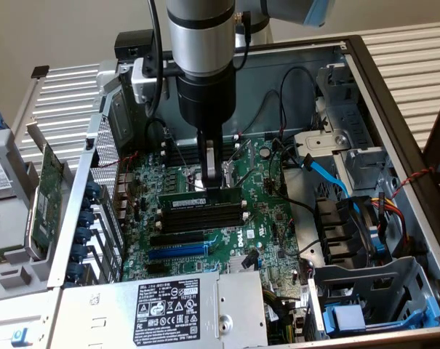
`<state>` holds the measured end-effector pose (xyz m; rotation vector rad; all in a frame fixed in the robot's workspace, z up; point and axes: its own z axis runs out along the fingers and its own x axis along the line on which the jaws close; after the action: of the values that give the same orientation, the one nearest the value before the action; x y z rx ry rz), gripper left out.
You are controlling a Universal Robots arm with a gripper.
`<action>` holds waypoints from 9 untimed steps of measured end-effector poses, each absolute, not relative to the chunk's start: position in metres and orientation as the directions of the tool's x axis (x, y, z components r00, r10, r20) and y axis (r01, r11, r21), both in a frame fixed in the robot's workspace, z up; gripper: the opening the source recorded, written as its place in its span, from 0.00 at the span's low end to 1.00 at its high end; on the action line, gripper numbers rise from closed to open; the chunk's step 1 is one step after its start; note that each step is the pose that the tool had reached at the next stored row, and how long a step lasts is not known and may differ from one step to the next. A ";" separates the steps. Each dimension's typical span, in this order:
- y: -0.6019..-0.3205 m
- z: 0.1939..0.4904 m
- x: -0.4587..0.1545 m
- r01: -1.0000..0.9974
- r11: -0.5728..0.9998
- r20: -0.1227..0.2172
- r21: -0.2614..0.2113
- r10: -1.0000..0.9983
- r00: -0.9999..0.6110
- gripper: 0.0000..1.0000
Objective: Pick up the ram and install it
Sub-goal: 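Insert the ram into the slot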
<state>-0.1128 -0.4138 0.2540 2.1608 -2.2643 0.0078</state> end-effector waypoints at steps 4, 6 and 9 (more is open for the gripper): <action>-0.414 0.252 -0.113 -0.999 0.047 0.011 0.005 -0.999 -0.047 0.13; -0.415 0.251 -0.113 -0.999 0.047 0.011 0.005 -0.999 -0.047 0.13; -0.415 0.249 -0.113 -0.999 0.047 0.009 0.004 -0.999 -0.047 0.13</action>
<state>-0.1128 -0.4150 0.2492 2.1624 -2.2660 0.0055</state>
